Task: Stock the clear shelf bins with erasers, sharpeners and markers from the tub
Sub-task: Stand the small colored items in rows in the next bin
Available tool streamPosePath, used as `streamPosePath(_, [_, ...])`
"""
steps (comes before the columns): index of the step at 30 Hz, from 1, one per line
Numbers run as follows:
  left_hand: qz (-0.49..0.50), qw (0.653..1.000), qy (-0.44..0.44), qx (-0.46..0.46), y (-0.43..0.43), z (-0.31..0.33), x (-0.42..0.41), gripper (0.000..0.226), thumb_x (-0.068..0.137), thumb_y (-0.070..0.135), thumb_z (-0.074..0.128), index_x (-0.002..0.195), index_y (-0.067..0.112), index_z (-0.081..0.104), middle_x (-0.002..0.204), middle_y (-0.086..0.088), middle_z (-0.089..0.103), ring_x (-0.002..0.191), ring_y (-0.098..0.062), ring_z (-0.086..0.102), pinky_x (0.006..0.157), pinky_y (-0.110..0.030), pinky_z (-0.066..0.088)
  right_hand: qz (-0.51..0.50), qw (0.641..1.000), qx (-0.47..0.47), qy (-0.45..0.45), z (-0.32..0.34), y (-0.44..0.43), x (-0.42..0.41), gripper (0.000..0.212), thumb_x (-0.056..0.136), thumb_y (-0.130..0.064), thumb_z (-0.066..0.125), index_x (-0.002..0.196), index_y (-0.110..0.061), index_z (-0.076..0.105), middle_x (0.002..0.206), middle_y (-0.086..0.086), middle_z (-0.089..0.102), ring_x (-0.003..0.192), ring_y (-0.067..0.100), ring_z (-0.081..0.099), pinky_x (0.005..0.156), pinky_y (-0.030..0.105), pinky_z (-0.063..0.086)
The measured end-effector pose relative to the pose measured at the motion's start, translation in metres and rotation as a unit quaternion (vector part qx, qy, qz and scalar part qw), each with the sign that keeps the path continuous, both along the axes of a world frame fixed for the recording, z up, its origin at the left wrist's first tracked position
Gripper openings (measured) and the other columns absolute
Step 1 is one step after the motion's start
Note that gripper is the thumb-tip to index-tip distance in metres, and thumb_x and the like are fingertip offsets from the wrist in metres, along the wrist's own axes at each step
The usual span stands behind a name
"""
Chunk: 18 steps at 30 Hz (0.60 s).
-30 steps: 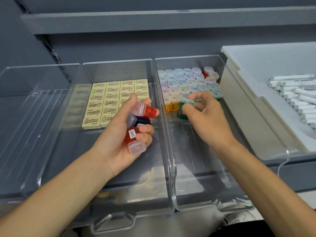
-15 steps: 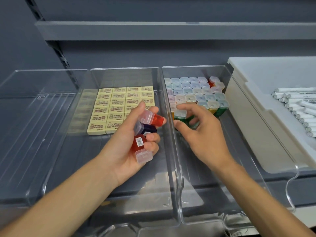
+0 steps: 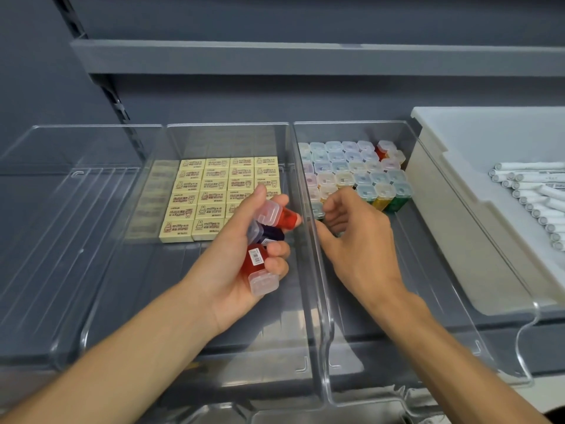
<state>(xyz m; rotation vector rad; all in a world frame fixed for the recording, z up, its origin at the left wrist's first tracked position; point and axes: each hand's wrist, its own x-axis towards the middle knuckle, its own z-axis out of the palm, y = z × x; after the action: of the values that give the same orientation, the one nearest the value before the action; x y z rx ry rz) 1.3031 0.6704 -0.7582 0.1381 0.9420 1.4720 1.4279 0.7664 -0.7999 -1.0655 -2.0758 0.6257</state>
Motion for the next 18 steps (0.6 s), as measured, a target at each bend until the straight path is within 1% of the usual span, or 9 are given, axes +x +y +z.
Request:
streamPosePath(2, [-0.001, 1.000, 0.010, -0.004, -0.001, -0.001, 0.001, 0.037, 0.077, 0.047, 0.067, 0.102, 0.021, 0.071, 0.084, -0.003, 0.058, 0.047, -0.006, 0.039, 0.032, -0.015, 0.036, -0.001, 1.000, -0.012, 0.005, 0.002, 0.001, 0.002, 0.017, 0.083, -0.015, 0.073, 0.087, -0.018, 0.056, 0.076, -0.011, 0.058, 0.070, 0.007, 0.059, 0.067, 0.024, 0.052])
streamPosePath(4, [-0.003, 1.000, 0.021, -0.006, -0.002, -0.002, 0.002, 0.036, 0.076, 0.052, 0.066, 0.096, 0.023, 0.074, 0.079, -0.002, 0.054, 0.047, -0.007, 0.037, 0.033, -0.015, 0.035, -0.001, 1.000, -0.008, -0.015, 0.004, 0.001, 0.004, 0.016, 0.084, -0.016, 0.072, 0.085, -0.019, 0.056, 0.073, -0.013, 0.058, 0.067, 0.005, 0.059, 0.066, 0.024, 0.054])
streamPosePath(6, [-0.004, 0.999, 0.039, -0.010, -0.003, -0.002, 0.003, 0.037, 0.080, 0.056, 0.063, 0.094, 0.023, 0.074, 0.070, -0.001, 0.050, 0.045, -0.007, 0.037, 0.033, -0.015, 0.033, 0.007, 0.999, -0.004, -0.038, 0.006, 0.003, 0.006, 0.016, 0.085, -0.018, 0.072, 0.086, -0.020, 0.056, 0.072, -0.014, 0.058, 0.066, 0.004, 0.059, 0.066, 0.026, 0.055])
streamPosePath(8, [-0.003, 0.998, 0.063, -0.027, -0.004, -0.002, 0.004, 0.042, 0.086, 0.058, 0.058, 0.101, 0.020, 0.067, 0.060, -0.001, 0.044, 0.041, -0.008, 0.036, 0.032, -0.015, 0.030, 0.019, 0.999, -0.010, -0.050, 0.009, 0.004, 0.007, 0.016, 0.085, -0.019, 0.070, 0.089, -0.021, 0.055, 0.071, -0.013, 0.058, 0.066, 0.004, 0.059, 0.067, 0.027, 0.055])
streamPosePath(10, [-0.003, 0.996, 0.075, -0.037, -0.006, 0.000, 0.006, 0.047, 0.087, 0.060, 0.055, 0.107, 0.018, 0.059, 0.056, -0.001, 0.040, 0.037, -0.009, 0.036, 0.030, -0.016, 0.027, 0.016, 0.999, -0.018, -0.048, 0.013, 0.004, 0.010, 0.012, 0.088, -0.017, 0.064, 0.092, -0.022, 0.053, 0.068, -0.011, 0.058, 0.063, 0.006, 0.058, 0.065, 0.032, 0.053])
streamPosePath(12, [-0.001, 0.996, 0.085, -0.033, -0.006, 0.000, 0.006, 0.049, 0.088, 0.059, 0.055, 0.112, 0.017, 0.056, 0.055, -0.002, 0.039, 0.036, -0.010, 0.036, 0.030, -0.016, 0.025, 0.012, 0.999, -0.020, -0.027, 0.019, 0.002, 0.014, 0.009, 0.089, -0.014, 0.057, 0.092, -0.021, 0.053, 0.064, -0.006, 0.057, 0.061, 0.012, 0.055, 0.062, 0.034, 0.049])
streamPosePath(14, [0.015, 0.994, 0.109, -0.028, -0.006, 0.000, 0.009, 0.050, 0.089, 0.059, 0.053, 0.115, 0.017, 0.057, 0.055, -0.001, 0.040, 0.037, -0.009, 0.036, 0.029, -0.017, 0.027, 0.033, 0.999, -0.032, 0.028, 0.025, -0.004, 0.015, 0.009, 0.090, -0.011, 0.055, 0.091, -0.020, 0.053, 0.065, -0.003, 0.057, 0.063, 0.014, 0.053, 0.059, 0.031, 0.046])
streamPosePath(16, [0.039, 0.987, 0.158, -0.011, -0.006, -0.001, 0.012, 0.051, 0.090, 0.057, 0.052, 0.115, 0.013, 0.060, 0.059, 0.000, 0.044, 0.041, -0.008, 0.038, 0.031, -0.018, 0.031, 0.087, 0.992, -0.040, 0.086, 0.032, -0.013, 0.016, 0.008, 0.092, -0.013, 0.058, 0.093, -0.020, 0.055, 0.072, -0.004, 0.058, 0.070, 0.013, 0.054, 0.061, 0.025, 0.045])
streamPosePath(18, [0.058, 0.971, 0.230, 0.014, -0.006, -0.002, 0.016, 0.049, 0.091, 0.055, 0.051, 0.109, 0.011, 0.063, 0.063, -0.001, 0.047, 0.045, -0.009, 0.040, 0.033, -0.021, 0.033, 0.150, 0.984, -0.021, 0.091, 0.036, -0.021, 0.016, 0.008, 0.092, -0.018, 0.061, 0.099, -0.020, 0.058, 0.082, -0.005, 0.058, 0.080, 0.012, 0.056, 0.068, 0.020, 0.045])
